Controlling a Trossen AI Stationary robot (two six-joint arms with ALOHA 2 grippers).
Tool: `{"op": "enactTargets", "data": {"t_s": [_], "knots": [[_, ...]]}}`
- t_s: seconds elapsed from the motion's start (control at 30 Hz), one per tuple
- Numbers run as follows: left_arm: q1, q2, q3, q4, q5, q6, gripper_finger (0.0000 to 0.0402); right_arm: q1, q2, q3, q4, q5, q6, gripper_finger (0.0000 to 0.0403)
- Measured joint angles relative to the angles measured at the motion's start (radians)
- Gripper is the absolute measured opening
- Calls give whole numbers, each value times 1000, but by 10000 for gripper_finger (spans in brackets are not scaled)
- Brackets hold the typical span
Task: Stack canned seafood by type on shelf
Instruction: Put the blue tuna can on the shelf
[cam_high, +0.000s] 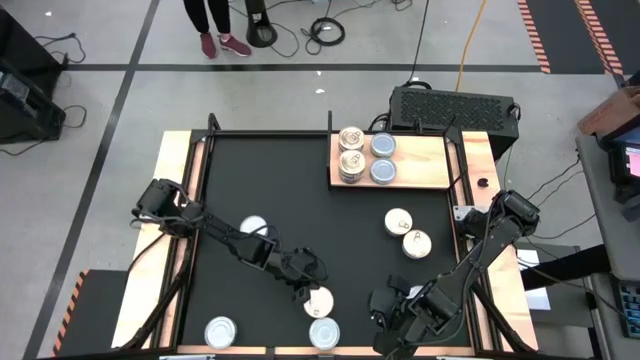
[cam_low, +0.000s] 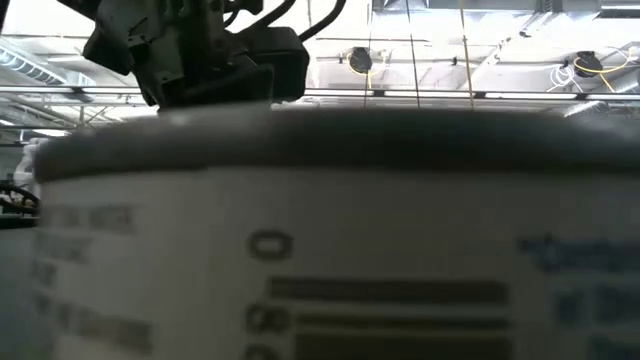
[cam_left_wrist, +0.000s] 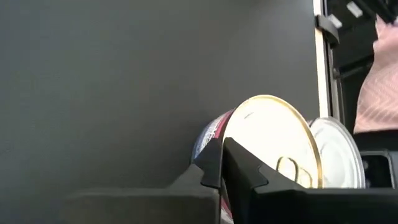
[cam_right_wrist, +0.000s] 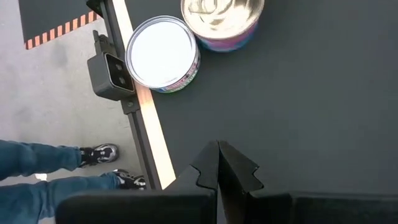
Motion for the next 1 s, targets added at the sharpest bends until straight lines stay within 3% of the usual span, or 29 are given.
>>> {"op": "enactTargets", "data": {"t_s": [0.2,0.47,0.63,0.87,1.0], "knots": [[39,4,6,8,-16,-44,2,10,0,0,-3,2,10,0],[88,8,80,19,-31,-42,1,56,-24,0,-160,89,183,0],[102,7,128,27,-24,-15,0,59,-49,0,-184,96,211,0],[129,6,150,-8,151,-17,12,58,-63,0,-190,102,212,0],[131,6,150,-98,148,-12,52,58,-64,0,-189,102,211,0]]}}
